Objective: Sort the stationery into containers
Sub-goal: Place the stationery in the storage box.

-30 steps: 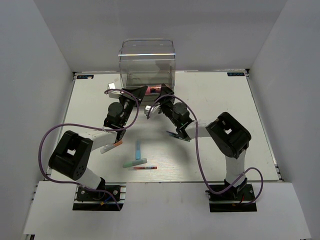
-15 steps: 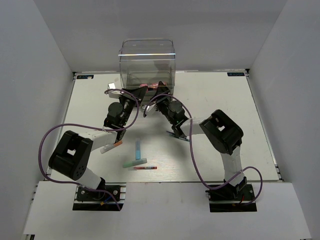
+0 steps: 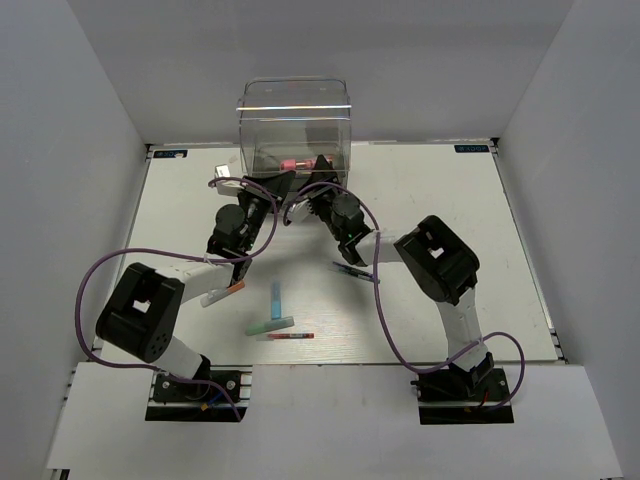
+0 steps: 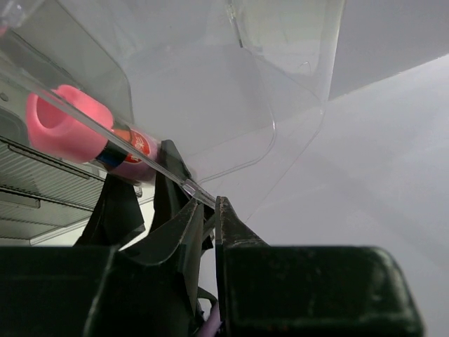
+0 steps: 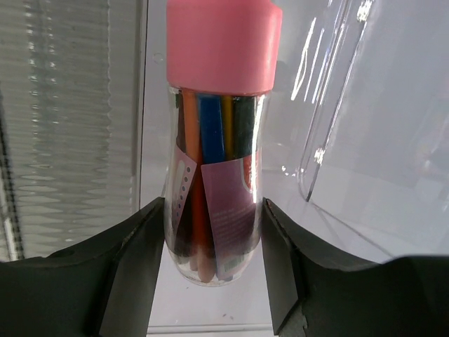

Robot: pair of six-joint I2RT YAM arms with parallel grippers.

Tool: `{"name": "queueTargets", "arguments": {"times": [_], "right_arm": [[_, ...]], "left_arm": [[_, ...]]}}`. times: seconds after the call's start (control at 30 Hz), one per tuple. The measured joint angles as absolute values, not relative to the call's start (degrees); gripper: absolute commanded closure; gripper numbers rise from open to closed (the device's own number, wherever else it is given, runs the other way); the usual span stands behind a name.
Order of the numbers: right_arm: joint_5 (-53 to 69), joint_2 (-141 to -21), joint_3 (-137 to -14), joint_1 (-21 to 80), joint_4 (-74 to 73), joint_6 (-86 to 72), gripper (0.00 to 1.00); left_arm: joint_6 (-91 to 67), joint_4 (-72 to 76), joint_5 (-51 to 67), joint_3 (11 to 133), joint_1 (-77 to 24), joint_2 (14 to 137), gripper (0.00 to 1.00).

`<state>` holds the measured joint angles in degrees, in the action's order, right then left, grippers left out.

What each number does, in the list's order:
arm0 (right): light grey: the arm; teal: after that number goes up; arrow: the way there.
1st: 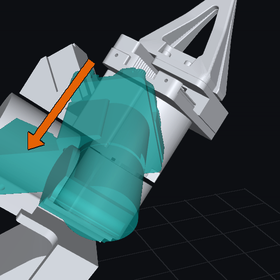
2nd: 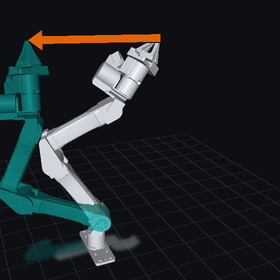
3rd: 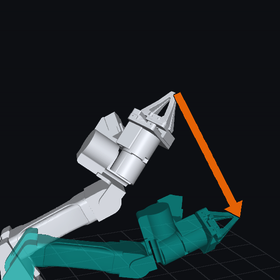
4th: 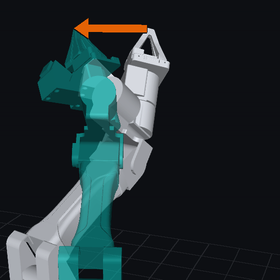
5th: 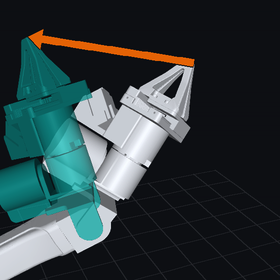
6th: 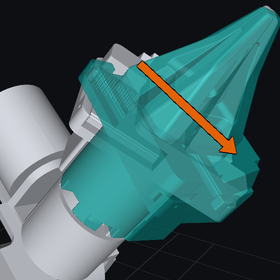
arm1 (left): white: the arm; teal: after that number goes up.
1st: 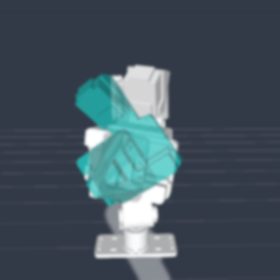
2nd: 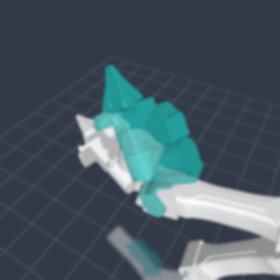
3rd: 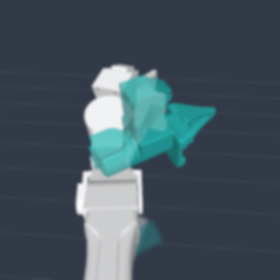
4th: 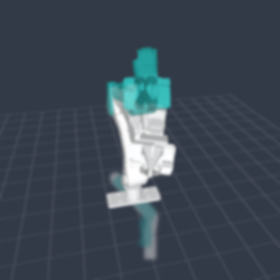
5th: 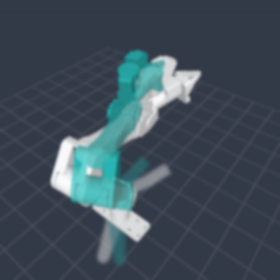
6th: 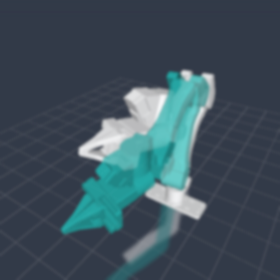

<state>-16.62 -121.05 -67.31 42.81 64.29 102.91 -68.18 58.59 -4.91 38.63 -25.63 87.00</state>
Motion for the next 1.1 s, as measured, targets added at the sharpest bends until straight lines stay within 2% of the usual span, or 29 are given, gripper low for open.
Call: {"name": "queueTargets", "arguments": {"times": [0.47,0.77,1.1], "right_arm": [[-15.49,-120.92,-68.93,41.63,59.79,112.75,1.0],[-13.52,-118.17,-68.73,40.93,53.21,114.19,1.0],[-16.56,-116.73,-69.67,40.95,47.51,114.63,1.0]], "left_arm": [[-68.16,58.67,-4.89,38.89,-25.63,86.56,1.0],[-68.16,58.67,-4.91,38.89,-25.63,86.35,1.0],[-68.16,58.67,-4.91,38.89,-25.63,86.35,1.0]]}}
